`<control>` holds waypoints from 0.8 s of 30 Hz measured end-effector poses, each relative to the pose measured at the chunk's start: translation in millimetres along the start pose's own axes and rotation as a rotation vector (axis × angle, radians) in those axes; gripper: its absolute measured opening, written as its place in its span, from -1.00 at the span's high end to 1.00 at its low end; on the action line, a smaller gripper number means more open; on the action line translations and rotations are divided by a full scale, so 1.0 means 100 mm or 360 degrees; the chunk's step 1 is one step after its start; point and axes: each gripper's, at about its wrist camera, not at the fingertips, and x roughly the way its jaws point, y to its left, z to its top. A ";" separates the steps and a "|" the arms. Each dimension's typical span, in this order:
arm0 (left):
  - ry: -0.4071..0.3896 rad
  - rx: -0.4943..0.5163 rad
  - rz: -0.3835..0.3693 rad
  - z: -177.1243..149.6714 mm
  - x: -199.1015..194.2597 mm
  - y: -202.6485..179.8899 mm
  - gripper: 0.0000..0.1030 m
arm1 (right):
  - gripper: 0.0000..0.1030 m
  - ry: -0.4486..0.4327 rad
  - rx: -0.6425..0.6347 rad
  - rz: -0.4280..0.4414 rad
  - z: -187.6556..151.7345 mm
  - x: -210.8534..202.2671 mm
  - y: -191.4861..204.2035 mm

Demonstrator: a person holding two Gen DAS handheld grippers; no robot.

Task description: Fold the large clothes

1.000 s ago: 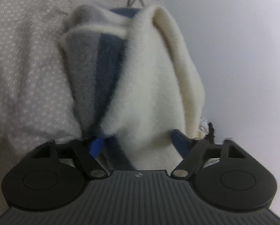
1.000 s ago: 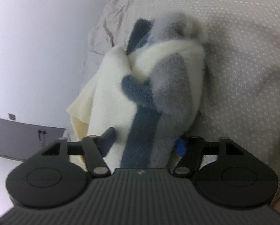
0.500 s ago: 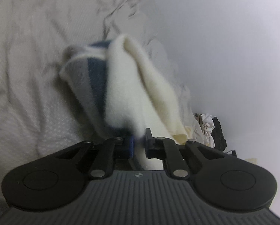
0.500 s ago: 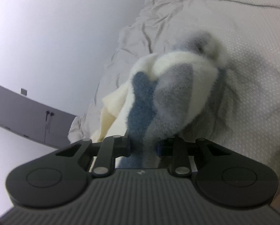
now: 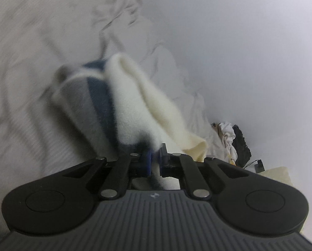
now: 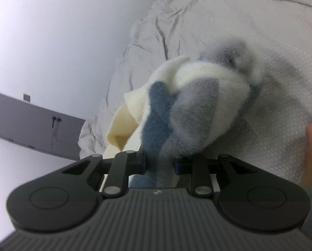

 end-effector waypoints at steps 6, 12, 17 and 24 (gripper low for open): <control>-0.0050 0.0175 -0.0019 0.39 0.41 -0.50 0.85 | 0.24 -0.0027 -0.0007 0.0053 0.30 0.18 0.30; -0.0020 0.0362 -0.0010 0.62 1.03 -0.74 0.84 | 0.20 -0.0020 0.0027 0.0019 0.57 0.59 0.32; 0.0020 0.0467 -0.0073 0.79 1.54 -0.75 0.83 | 0.20 0.0002 0.0073 -0.0024 0.78 0.96 0.24; 0.0001 0.0582 -0.0103 0.92 2.15 -0.68 0.83 | 0.20 -0.0009 0.0042 -0.0006 1.05 1.37 0.22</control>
